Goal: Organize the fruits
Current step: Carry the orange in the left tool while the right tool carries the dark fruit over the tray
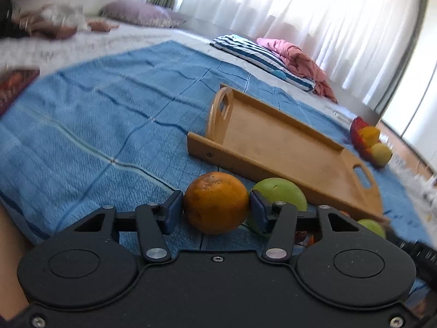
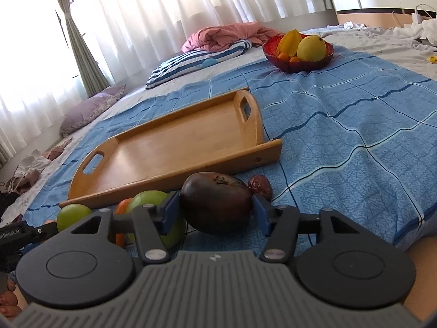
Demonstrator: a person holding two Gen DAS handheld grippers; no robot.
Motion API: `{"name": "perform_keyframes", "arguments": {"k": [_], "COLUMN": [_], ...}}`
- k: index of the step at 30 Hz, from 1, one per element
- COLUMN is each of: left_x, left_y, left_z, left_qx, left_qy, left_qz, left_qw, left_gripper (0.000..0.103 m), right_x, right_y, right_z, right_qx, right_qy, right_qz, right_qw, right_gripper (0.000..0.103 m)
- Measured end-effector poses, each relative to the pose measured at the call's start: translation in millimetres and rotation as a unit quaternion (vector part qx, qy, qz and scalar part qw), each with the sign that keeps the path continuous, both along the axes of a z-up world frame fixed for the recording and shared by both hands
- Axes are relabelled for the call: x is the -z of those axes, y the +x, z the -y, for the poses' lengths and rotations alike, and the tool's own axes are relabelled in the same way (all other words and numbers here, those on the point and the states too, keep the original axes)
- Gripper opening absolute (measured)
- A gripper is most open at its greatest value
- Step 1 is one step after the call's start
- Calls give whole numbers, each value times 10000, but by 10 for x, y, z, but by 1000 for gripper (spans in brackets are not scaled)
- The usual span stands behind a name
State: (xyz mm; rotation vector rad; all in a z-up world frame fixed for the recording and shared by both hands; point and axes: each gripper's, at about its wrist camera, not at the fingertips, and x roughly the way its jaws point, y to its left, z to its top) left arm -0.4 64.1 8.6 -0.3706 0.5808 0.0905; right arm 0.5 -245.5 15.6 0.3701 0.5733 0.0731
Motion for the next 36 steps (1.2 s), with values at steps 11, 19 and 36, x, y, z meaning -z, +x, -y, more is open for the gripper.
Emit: {"name": "perform_keyframes", "arguments": {"k": [11, 19, 36], "left_x": [-87, 10, 95], "left_y": [-104, -104, -37], "left_z": [278, 201, 147], "left_qx": [77, 114, 136], "left_qy": [1268, 1073, 1072], "left_qz": [234, 107, 40], "left_qw": [9916, 9941, 9941], "left_gripper": [50, 51, 57], "right_x": [-101, -53, 131], "right_y": [-194, -250, -110], "right_z": [-340, -390, -364], "right_qx": [206, 78, 47], "right_qy": [-1466, -1848, -1615], "right_qz": [381, 397, 162], "right_qw": [9883, 9819, 9867], "right_gripper": [58, 73, 79]}}
